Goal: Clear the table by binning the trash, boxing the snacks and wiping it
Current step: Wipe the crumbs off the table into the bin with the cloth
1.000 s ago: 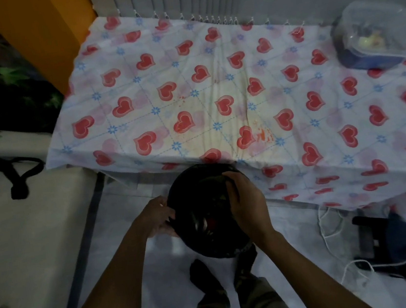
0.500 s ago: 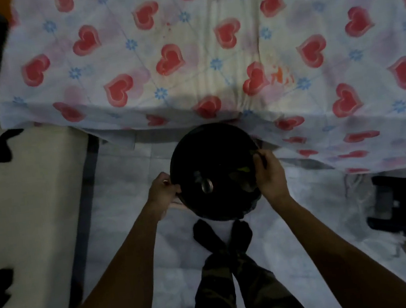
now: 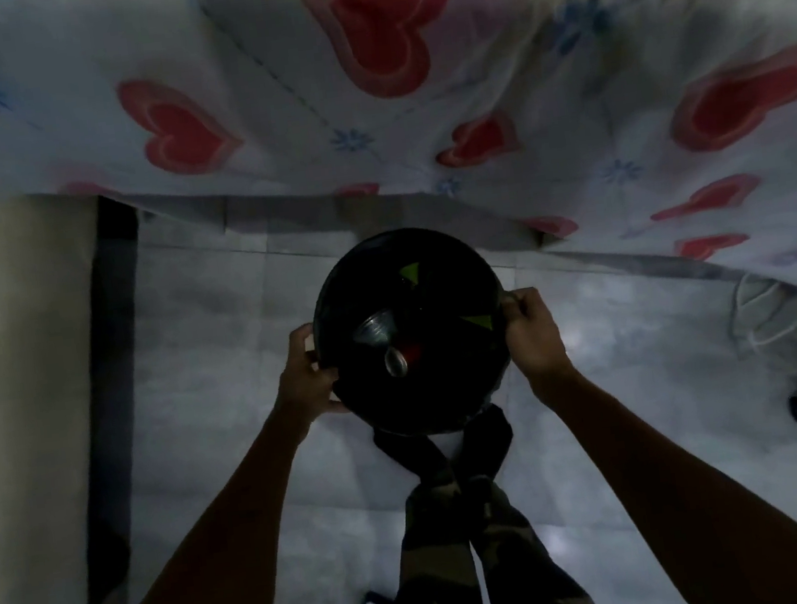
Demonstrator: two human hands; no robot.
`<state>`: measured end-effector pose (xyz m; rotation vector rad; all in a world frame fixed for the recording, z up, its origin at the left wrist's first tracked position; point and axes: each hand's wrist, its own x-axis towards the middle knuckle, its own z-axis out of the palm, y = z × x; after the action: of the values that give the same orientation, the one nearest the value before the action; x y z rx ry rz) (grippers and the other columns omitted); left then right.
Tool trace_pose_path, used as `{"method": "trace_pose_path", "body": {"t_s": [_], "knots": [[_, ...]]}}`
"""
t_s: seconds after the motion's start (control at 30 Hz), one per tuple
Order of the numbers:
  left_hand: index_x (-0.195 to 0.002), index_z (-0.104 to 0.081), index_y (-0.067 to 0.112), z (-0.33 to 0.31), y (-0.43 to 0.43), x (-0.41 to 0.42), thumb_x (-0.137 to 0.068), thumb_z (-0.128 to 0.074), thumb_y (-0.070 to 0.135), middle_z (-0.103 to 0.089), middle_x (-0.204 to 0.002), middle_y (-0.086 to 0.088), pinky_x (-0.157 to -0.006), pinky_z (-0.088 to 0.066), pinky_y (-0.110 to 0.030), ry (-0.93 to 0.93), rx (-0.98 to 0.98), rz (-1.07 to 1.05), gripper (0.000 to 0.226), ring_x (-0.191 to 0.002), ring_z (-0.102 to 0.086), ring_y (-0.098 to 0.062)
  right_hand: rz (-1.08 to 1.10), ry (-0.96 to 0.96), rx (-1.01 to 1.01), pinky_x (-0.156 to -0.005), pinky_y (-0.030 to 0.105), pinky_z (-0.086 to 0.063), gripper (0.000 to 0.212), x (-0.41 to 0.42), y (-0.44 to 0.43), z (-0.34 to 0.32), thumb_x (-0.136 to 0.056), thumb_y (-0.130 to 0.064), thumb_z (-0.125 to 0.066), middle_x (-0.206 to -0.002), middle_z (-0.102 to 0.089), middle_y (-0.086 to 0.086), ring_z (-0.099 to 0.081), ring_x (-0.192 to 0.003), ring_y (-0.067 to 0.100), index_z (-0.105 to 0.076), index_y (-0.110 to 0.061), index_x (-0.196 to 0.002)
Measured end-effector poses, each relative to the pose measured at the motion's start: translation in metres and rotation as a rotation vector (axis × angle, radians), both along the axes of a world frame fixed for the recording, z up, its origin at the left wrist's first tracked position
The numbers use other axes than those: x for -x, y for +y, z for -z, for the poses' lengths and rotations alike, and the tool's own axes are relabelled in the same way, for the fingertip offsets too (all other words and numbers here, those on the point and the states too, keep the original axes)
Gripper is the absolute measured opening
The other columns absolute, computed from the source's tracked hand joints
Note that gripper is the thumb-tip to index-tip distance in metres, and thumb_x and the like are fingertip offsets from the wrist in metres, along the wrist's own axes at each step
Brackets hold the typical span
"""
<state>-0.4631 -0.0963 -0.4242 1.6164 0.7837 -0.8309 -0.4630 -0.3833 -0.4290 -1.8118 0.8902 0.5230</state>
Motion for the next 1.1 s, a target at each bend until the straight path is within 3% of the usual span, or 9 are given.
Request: {"method": "trace_pose_path", "body": {"t_s": [0.13,0.33,0.47,0.6,0.8,0.9,1.0,1.1], "knots": [[-0.142,-0.036,0.034,0.027,-0.002,-0.007,-0.079,-0.073,0.017,-0.054,-0.126,-0.003,-0.064,-0.061,-0.059,-0.022,-0.024,0.030,0.076,-0.111,-0.060,-0.029,0.054,0.035,-0.041,-0.074,0.035,-0.048,0.018,-0.004,0.006,0.034,-0.105,-0.025,-0.037,-0.092,-0.057,0.003,-0.056,-0.082,0.017,-0.051,-0.014,-0.103],[-0.147,-0.028,0.040,0.060,-0.003,-0.049,-0.089,-0.066,0.020,-0.058,-0.125,-0.008,-0.067,-0.062,-0.058,-0.045,-0.118,0.221,0.072,-0.100,-0.067,-0.031,0.098,0.061,-0.094,-0.070,0.037,-0.048,0.017,-0.020,0.007,0.068,-0.103,-0.022,-0.040,-0.092,-0.058,0.007,-0.057,-0.082,0.021,-0.051,-0.018,-0.091],[-0.146,-0.028,0.035,0.074,-0.009,-0.070,-0.078,-0.066,0.024,-0.057,-0.125,-0.005,-0.077,-0.061,-0.059,-0.012,-0.134,0.248,0.079,-0.109,-0.063,-0.031,0.131,0.052,-0.126,-0.071,0.038,-0.048,0.015,-0.028,0.011,0.081,-0.101,-0.019,-0.040,-0.093,-0.058,0.009,-0.056,-0.082,0.021,-0.052,-0.012,-0.096],[-0.145,-0.033,0.034,0.091,-0.013,-0.080,-0.074,-0.062,0.020,-0.057,-0.127,-0.005,-0.077,-0.060,-0.060,-0.001,-0.124,0.194,0.077,-0.111,-0.061,-0.032,0.145,0.038,-0.134,-0.070,0.036,-0.049,0.016,-0.036,0.012,0.092,-0.102,-0.020,-0.040,-0.098,-0.060,0.010,-0.058,-0.085,0.021,-0.054,-0.011,-0.101],[-0.143,-0.038,0.033,0.124,-0.006,-0.083,-0.073,-0.067,0.026,-0.063,-0.119,-0.001,-0.091,-0.057,-0.049,-0.043,-0.242,0.217,0.076,-0.108,-0.063,-0.027,0.118,0.018,-0.117,-0.068,0.034,-0.047,0.018,-0.046,0.015,0.103,-0.103,-0.026,-0.041,-0.094,-0.061,0.007,-0.057,-0.082,0.020,-0.054,-0.013,-0.098],[-0.139,-0.041,0.025,0.117,-0.014,-0.082,-0.079,-0.068,0.028,-0.065,-0.116,-0.005,-0.088,-0.053,-0.041,-0.052,-0.320,0.249,0.067,-0.106,-0.064,-0.028,0.087,0.008,-0.077,-0.065,0.030,-0.046,0.017,-0.044,0.020,0.095,-0.104,-0.022,-0.040,-0.091,-0.060,0.005,-0.057,-0.081,0.018,-0.054,-0.014,-0.097],[-0.145,-0.036,0.016,0.098,-0.025,-0.083,-0.079,-0.067,0.039,-0.052,-0.138,-0.017,-0.094,-0.052,-0.052,-0.162,-0.499,0.401,0.077,-0.123,-0.056,-0.040,0.045,-0.058,-0.018,-0.061,0.031,-0.048,0.021,-0.039,0.032,0.076,-0.105,-0.019,-0.040,-0.084,-0.060,0.008,-0.059,-0.075,0.022,-0.053,-0.018,-0.089],[-0.158,-0.016,0.017,0.069,-0.036,-0.087,-0.090,-0.063,0.045,-0.019,-0.162,-0.019,-0.114,-0.028,-0.066,-0.190,-0.660,0.593,0.087,-0.148,-0.026,-0.039,0.008,-0.117,-0.020,-0.067,0.028,-0.052,0.020,-0.038,0.047,0.042,-0.106,-0.024,-0.039,-0.098,-0.063,0.002,-0.063,-0.085,0.017,-0.056,-0.018,-0.115]]}}
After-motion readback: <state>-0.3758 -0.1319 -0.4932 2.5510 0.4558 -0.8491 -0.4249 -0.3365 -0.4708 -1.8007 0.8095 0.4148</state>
